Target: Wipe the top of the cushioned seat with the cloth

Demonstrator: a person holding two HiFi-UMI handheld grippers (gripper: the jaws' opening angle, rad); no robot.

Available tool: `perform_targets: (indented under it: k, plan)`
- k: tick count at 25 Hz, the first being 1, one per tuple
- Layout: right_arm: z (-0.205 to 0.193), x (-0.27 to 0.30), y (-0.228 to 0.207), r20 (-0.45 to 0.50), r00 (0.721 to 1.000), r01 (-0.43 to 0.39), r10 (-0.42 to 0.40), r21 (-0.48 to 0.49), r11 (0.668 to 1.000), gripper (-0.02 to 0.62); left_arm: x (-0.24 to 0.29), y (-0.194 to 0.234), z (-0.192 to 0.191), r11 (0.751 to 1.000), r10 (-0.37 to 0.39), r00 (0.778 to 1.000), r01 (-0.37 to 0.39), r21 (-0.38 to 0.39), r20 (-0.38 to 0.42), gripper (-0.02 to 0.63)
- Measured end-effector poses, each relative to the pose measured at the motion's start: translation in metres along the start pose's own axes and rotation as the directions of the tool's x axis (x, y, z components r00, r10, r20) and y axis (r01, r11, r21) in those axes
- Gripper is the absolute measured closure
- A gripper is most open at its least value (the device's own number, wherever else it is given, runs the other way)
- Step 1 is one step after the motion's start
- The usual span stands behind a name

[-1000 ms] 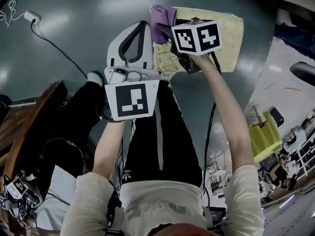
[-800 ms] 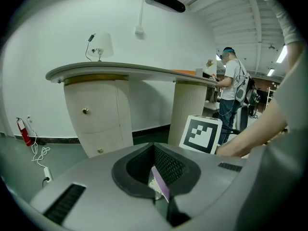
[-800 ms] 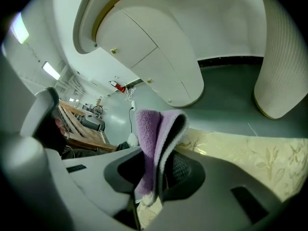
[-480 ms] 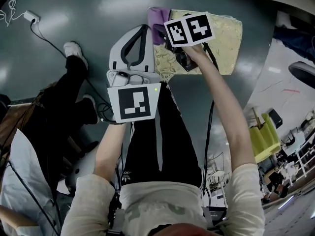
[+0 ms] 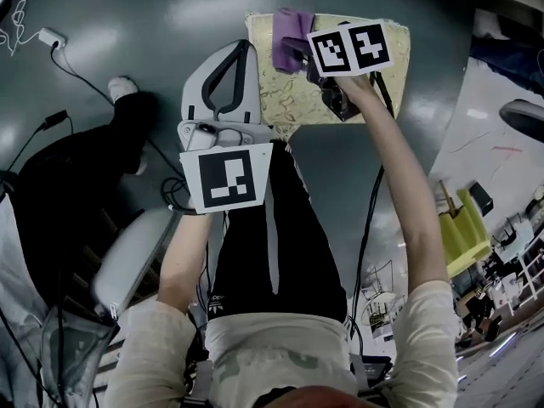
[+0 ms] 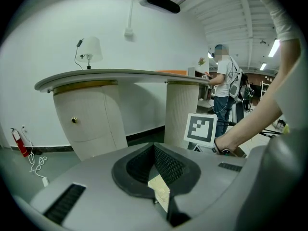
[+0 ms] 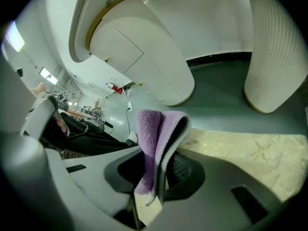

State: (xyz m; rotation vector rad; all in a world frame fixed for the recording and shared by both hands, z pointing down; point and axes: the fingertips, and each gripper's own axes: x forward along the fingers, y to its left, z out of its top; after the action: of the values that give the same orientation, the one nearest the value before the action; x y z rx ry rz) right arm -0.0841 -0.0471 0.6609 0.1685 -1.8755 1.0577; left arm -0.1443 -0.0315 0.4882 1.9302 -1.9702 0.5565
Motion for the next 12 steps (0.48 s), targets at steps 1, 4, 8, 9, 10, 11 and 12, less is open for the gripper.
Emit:
perform_targets:
  k: [1, 4, 8, 9, 10, 11, 12]
  plan:
    - [-0.002, -0.008, -0.009, 0.005, 1.0, 0.012, -0.012, 0.011, 1.0, 0.497, 0.0, -0.002, 0.001, 1.0, -0.003, 1.0, 0.003, 0.002, -0.001, 0.598]
    - [-0.01, -0.025, -0.033, 0.014, 0.998, 0.057, -0.058, 0.039, 0.998, 0.497, 0.0, -0.005, -0.003, 1.0, -0.018, 1.0, 0.019, 0.017, -0.011, 0.598]
    - [-0.02, -0.055, -0.069, 0.015, 0.989, 0.146, -0.147, 0.051, 0.988, 0.497, 0.002, -0.011, 0.0, 0.998, -0.046, 0.999, 0.047, 0.032, -0.01, 0.598]
    - [-0.022, -0.066, -0.081, 0.014, 0.986, 0.165, -0.166, 0.055, 0.985, 0.497, 0.004, -0.016, 0.004, 0.998, -0.053, 0.999, 0.053, 0.036, -0.009, 0.598]
    - [-0.025, -0.076, -0.092, 0.013, 0.983, 0.183, -0.184, 0.058, 0.981, 0.497, 0.006, -0.021, 0.008, 0.997, -0.06, 0.998, 0.06, 0.04, -0.008, 0.598]
    - [-0.027, -0.086, -0.101, 0.011, 0.979, 0.203, -0.204, 0.06, 0.977, 0.497, 0.008, -0.025, 0.011, 0.997, -0.066, 0.998, 0.067, 0.044, -0.009, 0.598]
    - [-0.03, -0.094, -0.11, 0.008, 0.974, 0.224, -0.225, 0.06, 0.973, 0.497, 0.01, -0.029, 0.014, 0.996, -0.072, 0.997, 0.072, 0.048, -0.011, 0.598]
